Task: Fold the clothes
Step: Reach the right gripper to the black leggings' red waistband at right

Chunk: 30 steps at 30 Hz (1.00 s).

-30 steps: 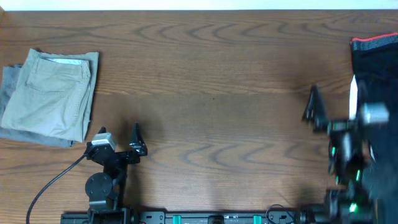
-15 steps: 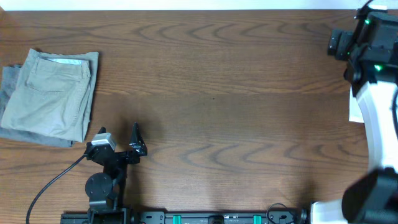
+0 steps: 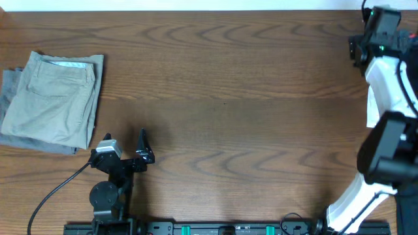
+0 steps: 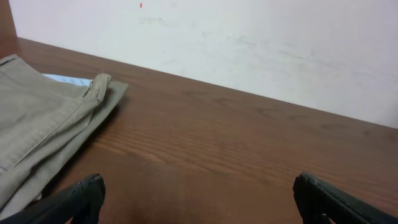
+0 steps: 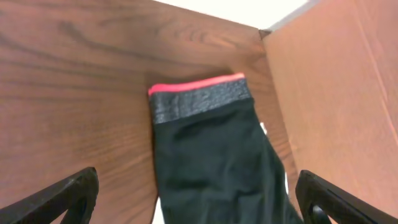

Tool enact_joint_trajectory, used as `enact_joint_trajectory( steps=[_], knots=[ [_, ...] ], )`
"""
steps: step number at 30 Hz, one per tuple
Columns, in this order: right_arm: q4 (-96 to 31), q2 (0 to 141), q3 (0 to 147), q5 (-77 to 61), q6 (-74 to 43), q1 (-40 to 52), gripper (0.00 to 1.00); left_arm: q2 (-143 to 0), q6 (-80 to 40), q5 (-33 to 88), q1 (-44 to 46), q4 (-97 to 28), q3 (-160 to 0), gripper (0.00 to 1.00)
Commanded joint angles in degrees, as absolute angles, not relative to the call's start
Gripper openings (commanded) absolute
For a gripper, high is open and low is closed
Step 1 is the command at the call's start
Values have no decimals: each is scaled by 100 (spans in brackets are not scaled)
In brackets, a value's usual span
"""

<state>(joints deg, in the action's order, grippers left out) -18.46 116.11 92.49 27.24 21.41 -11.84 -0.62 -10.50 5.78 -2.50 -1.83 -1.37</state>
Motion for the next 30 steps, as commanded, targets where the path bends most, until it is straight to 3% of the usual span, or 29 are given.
enact_joint_trajectory(
  steps=[1, 8, 30],
  knots=[
    [-2067, 12193, 9994, 2915, 2390, -1286, 99, -23, -993, 637, -226, -353, -23, 98],
    [-2309, 13139, 10763, 3006, 2453, -1317, 98, -23, -993, 637, -226, -351, -23, 98],
    [-1361, 14350, 10770, 2974, 2856, -1765, 97, -23, -993, 637, -226, -351, -23, 98]
  ],
)
